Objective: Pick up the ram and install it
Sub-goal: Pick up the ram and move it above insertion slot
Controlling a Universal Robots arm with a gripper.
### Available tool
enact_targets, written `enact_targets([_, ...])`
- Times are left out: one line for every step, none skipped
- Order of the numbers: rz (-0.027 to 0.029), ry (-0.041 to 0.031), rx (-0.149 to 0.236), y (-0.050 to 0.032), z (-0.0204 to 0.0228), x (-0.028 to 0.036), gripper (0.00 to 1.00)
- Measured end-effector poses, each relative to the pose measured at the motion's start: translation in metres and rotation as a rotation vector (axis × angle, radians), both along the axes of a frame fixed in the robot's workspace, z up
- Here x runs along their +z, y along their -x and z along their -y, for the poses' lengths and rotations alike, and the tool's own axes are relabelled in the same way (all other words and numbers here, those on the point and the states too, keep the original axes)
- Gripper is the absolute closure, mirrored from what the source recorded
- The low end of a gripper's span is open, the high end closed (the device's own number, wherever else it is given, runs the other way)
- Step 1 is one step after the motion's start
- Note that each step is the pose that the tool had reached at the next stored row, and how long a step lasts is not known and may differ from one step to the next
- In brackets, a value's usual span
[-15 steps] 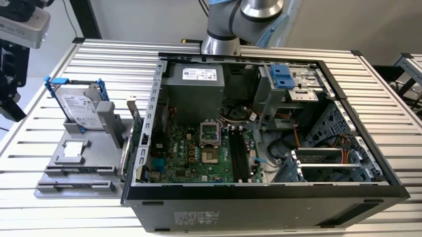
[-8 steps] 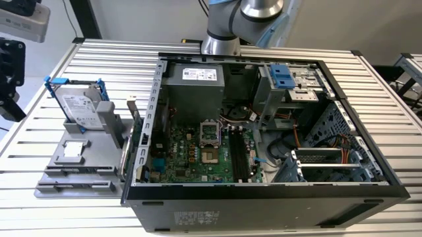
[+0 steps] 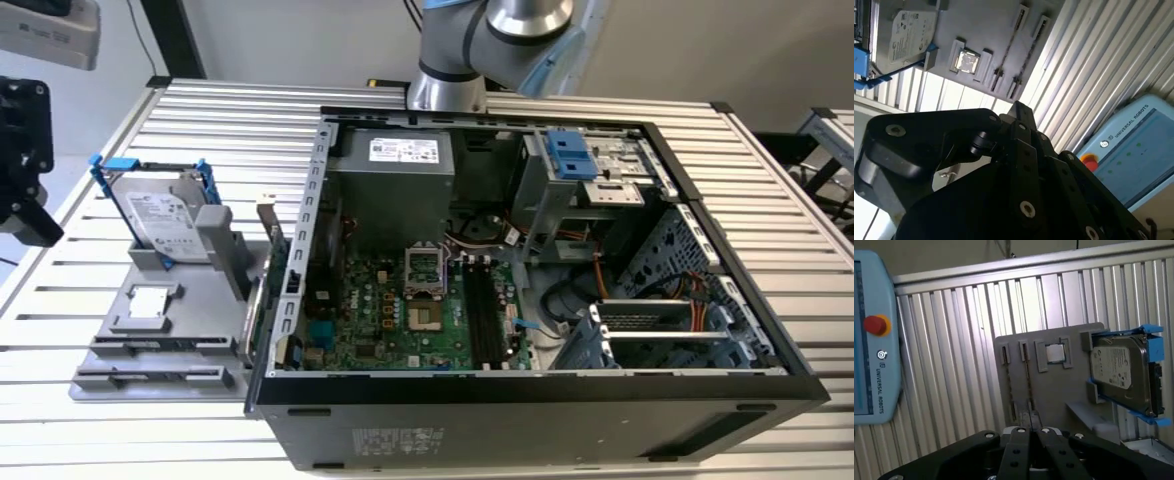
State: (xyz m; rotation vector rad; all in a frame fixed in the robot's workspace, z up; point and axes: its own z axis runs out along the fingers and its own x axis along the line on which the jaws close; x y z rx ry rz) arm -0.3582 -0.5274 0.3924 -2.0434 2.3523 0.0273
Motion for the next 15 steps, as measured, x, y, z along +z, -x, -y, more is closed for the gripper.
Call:
enact_targets([0.004, 0.0002, 0.015, -0.0001, 0.0, 0.0001, 1.0])
enact_targets([0.0043, 0.0002, 0.035, -0.0001, 0.0, 0.0001, 1.0])
enact_targets([0.0043, 0.0001, 0.051, 0.0, 0.0, 0.0001, 1.0])
enact_targets([0.0042, 0.0002, 0.069, 0.0, 0.0, 0.0001, 1.0])
enact_targets([0.0043, 0.0001, 0.085, 0.0, 0.0, 0.0, 1.0])
enact_targets([0.0043, 0.0, 0.104, 0.0, 0.0, 0.0, 1.0])
enact_targets([0.0043, -0.0001, 0.122, 0.0, 0.0, -0.0001, 1.0])
enact_targets([0.0043, -0.0001, 0.14, 0.0, 0.0, -0.0001, 1.0])
enact_targets([0.0041, -0.0002, 0.153, 0.0, 0.0, -0.0003, 1.0])
enact_targets([0.003, -0.0004, 0.163, 0.0, 0.0, -0.0006, 1.0])
enact_targets([0.0007, -0.0006, 0.172, 0.0, 0.0, -0.0008, 1.0])
enact_targets([-0.0023, -0.0008, 0.178, 0.0, 0.0, -0.001, 1.0])
enact_targets([-0.006, -0.0011, 0.185, 0.0, 0.0, -0.0013, 1.0])
enact_targets([-0.0098, -0.0014, 0.19, 0.0, 0.0, -0.0015, 1.0])
enact_targets([-0.0133, -0.0018, 0.192, 0.0001, 0.0, -0.0018, 1.0])
